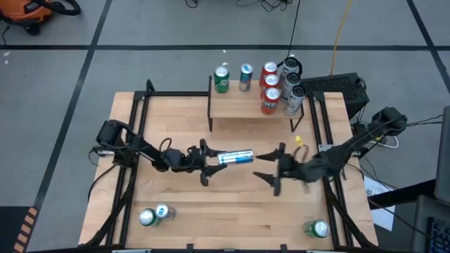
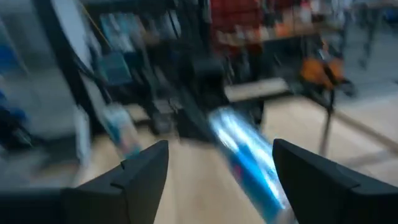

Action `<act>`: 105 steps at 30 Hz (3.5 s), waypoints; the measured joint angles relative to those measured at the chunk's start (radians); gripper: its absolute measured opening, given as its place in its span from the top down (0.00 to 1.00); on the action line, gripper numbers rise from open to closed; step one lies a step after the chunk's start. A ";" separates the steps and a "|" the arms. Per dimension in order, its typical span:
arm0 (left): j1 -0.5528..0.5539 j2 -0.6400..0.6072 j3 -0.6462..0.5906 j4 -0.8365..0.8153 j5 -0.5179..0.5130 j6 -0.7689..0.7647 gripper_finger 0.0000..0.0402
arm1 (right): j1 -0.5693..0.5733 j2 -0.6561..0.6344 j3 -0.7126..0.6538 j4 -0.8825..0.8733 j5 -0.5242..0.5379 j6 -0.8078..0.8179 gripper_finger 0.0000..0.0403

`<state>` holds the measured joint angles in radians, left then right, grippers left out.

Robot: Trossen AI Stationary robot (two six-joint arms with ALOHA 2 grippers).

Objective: Place canned beverage on shelf
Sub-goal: Put the right blue soda can on the shelf aligned with the other blue soda can

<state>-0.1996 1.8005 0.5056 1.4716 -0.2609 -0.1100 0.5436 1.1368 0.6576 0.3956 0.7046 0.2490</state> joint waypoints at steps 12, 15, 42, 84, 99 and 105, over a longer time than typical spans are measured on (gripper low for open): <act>-0.002 -0.001 0.036 0.103 0.108 0.010 0.45 | -0.015 0.055 -0.274 0.604 -0.097 -0.094 0.31; -0.003 -0.002 0.052 0.099 0.136 -0.012 0.45 | -0.027 0.080 -0.271 0.634 -0.108 -0.119 0.31; -0.004 -0.003 0.075 0.097 0.230 -0.005 0.45 | -0.026 0.103 -0.209 0.637 -0.108 -0.297 0.30; 0.009 -0.001 0.095 0.101 0.284 0.015 0.45 | -0.072 0.172 -0.206 0.737 -0.211 -0.268 0.45; 0.011 -0.002 0.096 0.075 0.267 0.012 0.45 | -0.109 0.176 -0.172 0.662 -0.268 -0.243 0.32; 0.010 -0.002 0.097 0.076 0.268 0.012 0.45 | -0.111 0.174 -0.171 0.664 -0.269 -0.234 0.33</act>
<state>-0.1894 1.7988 0.6022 1.5474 0.0067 -0.0978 0.4323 1.3109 0.4862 1.0594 0.4361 0.0152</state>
